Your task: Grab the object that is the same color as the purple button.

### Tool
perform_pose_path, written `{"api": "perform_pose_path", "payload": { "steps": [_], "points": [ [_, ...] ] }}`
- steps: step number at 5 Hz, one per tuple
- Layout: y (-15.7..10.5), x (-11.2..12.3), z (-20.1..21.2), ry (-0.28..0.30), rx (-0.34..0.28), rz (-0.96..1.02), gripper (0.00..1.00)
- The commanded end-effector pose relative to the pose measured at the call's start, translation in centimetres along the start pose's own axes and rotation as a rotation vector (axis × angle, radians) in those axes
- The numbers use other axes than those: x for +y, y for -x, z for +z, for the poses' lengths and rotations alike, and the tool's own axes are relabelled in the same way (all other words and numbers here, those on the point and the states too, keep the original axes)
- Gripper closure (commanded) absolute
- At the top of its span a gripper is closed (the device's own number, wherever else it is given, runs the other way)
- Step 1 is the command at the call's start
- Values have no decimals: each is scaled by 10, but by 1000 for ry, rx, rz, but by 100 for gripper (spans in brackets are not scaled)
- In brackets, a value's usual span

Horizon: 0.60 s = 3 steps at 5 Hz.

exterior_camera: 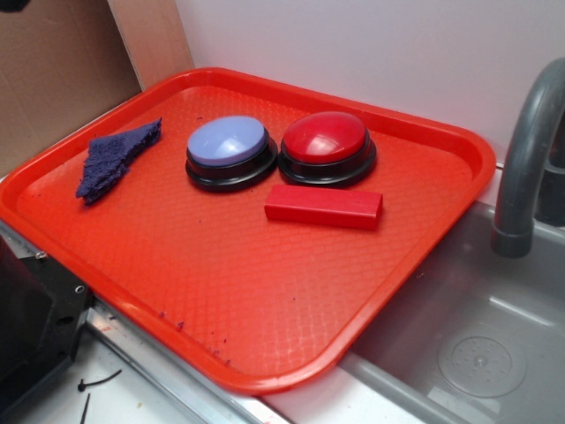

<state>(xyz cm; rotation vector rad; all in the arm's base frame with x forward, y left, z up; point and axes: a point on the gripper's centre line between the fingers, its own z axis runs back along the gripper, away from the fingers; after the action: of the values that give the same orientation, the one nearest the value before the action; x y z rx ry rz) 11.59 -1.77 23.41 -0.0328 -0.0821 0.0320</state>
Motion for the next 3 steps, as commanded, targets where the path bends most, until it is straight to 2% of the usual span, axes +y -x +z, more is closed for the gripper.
{"api": "perform_pose_path", "payload": {
  "steps": [1,3],
  "points": [
    [0,0,0,0,0,0,0],
    [-8,27,-21,83,-89,348,0]
  ]
}}
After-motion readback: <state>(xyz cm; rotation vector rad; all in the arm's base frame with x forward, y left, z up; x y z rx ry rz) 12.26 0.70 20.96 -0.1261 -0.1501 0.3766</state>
